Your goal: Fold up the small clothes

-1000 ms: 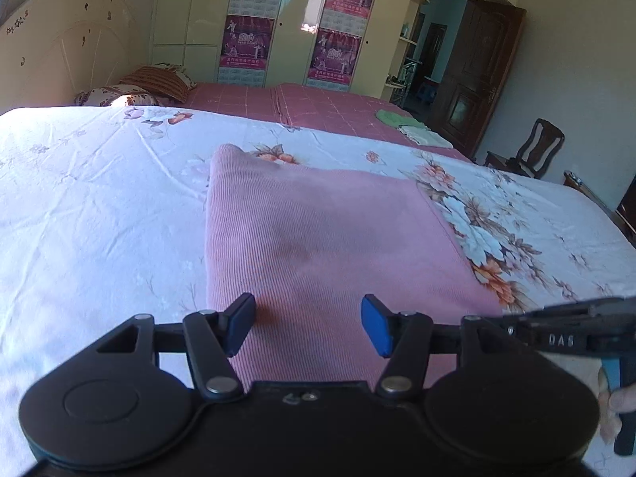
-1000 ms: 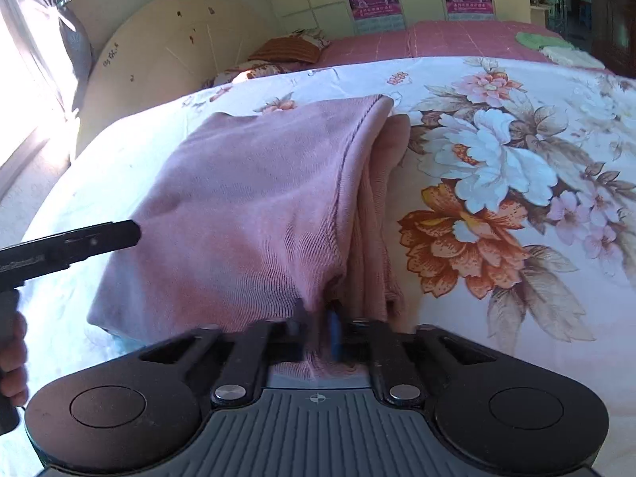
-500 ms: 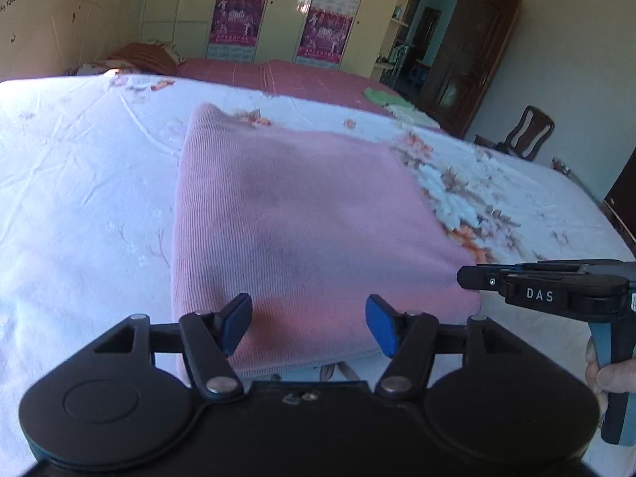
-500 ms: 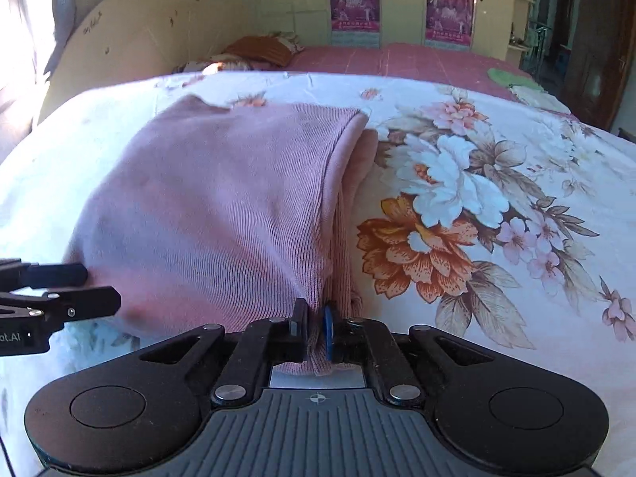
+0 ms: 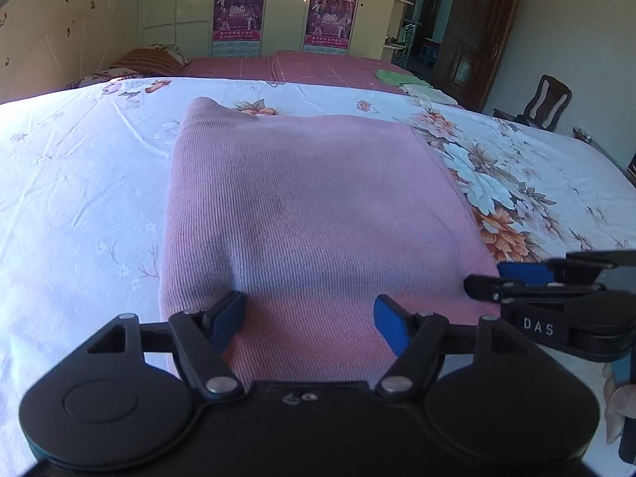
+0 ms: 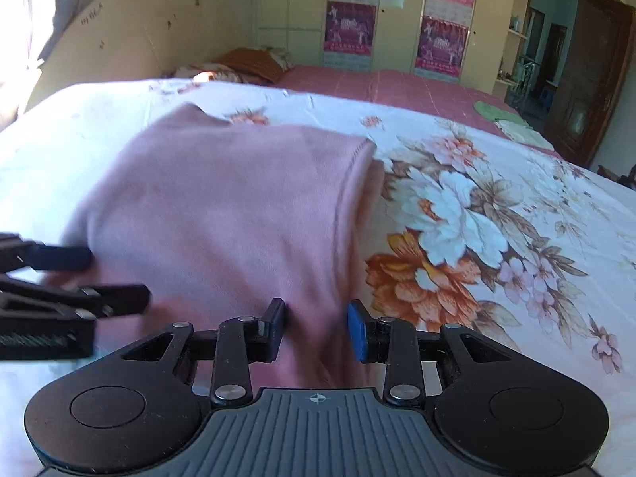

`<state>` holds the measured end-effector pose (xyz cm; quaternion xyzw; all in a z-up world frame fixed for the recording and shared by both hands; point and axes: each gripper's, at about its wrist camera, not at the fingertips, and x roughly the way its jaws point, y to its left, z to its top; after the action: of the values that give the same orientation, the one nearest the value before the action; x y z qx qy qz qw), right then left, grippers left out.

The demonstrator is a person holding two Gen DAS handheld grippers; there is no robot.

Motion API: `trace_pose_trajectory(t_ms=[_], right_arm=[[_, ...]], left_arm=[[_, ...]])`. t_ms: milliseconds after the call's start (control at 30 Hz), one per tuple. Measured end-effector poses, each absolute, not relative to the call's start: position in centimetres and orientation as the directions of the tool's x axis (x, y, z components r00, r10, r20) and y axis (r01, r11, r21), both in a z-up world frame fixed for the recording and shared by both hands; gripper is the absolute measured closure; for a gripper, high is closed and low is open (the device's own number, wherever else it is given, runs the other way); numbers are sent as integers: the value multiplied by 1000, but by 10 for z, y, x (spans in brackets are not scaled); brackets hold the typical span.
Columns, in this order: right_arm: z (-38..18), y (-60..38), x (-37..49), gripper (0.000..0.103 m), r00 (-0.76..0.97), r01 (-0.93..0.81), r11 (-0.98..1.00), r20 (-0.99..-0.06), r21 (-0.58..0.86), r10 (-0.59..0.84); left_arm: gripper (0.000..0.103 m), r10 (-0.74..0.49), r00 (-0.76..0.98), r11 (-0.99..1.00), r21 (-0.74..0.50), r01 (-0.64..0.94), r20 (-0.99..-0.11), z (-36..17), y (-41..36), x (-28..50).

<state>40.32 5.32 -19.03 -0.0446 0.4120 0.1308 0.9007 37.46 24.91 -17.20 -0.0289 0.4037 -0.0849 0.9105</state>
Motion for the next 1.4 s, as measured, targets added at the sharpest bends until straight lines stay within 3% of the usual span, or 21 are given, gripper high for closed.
trace_pose_trajectory(t_ms=[100,167,267,300,333,400,600,667,733,933,1067,1300,1400], right_arm=[[-195,38,404,56,618,-219,971,-757,94,212],[-191,38,403,56,612,-213,973,-763,94,208],[-177,39,395,55,619,-211,970,-751,123,230],[-173,37,391,49,617,-211,967,-748,141,244],[-169,35,387,32,618,-211,964,-743,160,258],[-161,31,378,15,620,-216,957,-730,196,289],[-137,3,339,15,569,-226,906,-706,358,421],[-125,-5,320,11,545,-259,881,-693,396,471],[-108,-11,293,0,541,-314,857,-664,409,516],[-64,-31,216,0,553,-397,820,-606,412,572],[-33,-39,166,0,592,-427,839,-597,338,542],[8,-40,89,0,771,-383,919,-518,89,371],[14,-47,74,0,798,-368,926,-481,87,363]], left_arm=[[32,-174,656,985,-127,120,-734,-170,250,373],[29,-172,654,985,-132,110,-737,-168,250,371],[13,-176,648,983,-163,81,-741,-162,249,367],[6,-172,645,983,-168,69,-745,-160,248,364],[4,-167,643,984,-169,58,-748,-157,247,362],[0,-146,633,986,-162,33,-760,-153,244,355],[0,35,599,997,-12,-74,-800,-130,232,313],[0,66,644,997,21,-77,-762,-111,229,285],[0,91,693,995,46,-84,-715,-89,224,253],[0,149,744,987,48,-156,-652,-36,207,167],[0,192,748,979,69,-192,-635,-11,190,118],[0,235,769,961,24,-274,-594,19,175,62],[0,267,786,956,49,-290,-557,26,166,48]])
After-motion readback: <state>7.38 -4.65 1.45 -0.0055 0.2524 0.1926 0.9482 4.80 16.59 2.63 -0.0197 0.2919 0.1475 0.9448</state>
